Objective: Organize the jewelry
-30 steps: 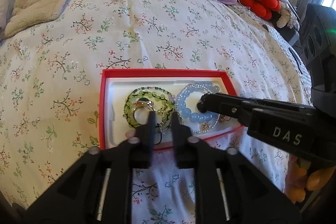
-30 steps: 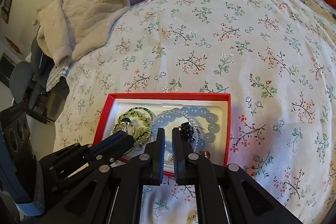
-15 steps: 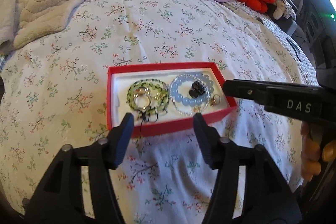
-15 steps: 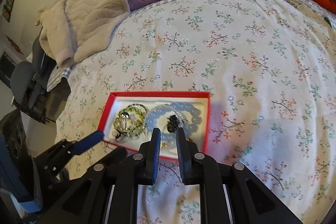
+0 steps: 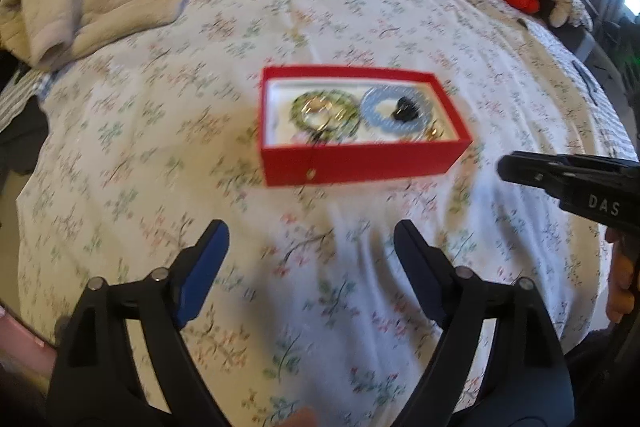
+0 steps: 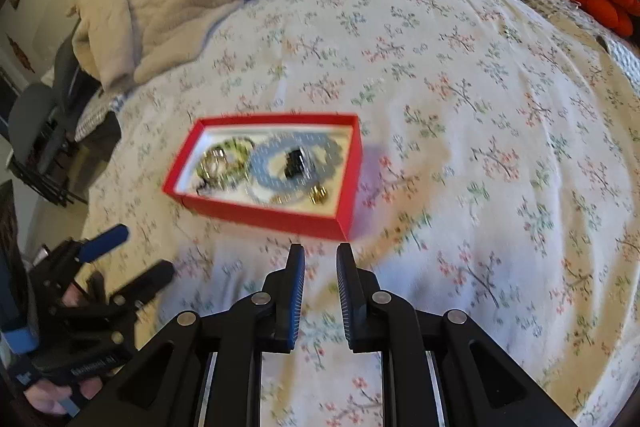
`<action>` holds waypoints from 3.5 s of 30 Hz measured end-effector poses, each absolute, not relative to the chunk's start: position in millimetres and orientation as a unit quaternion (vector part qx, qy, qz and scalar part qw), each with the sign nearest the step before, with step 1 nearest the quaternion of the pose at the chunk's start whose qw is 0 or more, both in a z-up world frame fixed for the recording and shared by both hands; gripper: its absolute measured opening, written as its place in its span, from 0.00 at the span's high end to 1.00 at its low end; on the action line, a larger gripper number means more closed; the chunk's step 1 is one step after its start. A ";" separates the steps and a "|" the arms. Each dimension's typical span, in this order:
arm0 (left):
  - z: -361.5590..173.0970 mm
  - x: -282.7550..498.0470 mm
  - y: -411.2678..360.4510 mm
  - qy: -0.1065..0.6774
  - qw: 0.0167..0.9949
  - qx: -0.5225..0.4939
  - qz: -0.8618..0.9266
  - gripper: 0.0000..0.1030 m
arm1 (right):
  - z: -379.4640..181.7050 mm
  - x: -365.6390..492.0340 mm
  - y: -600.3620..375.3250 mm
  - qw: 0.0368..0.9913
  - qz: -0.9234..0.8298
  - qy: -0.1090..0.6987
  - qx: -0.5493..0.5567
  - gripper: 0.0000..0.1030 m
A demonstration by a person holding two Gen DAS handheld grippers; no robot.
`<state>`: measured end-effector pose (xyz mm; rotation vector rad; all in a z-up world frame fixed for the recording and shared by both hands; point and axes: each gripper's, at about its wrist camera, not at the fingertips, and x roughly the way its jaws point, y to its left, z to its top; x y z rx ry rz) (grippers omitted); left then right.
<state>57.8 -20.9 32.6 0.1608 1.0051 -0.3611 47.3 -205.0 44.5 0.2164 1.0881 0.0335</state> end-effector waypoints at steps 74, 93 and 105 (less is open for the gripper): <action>2.3 32.1 0.5 0.510 0.851 0.073 -0.101 0.03 | 14.6 16.6 -182.0 0.838 -0.025 0.545 0.030 0.00; 1.0 31.9 0.1 0.512 0.850 0.071 -0.101 0.03 | 13.1 17.4 -182.6 0.838 -0.026 0.545 0.031 0.00; -1.1 33.4 0.7 0.516 0.848 0.068 -0.100 0.03 | 11.8 17.3 -181.8 0.836 -0.027 0.547 0.030 0.00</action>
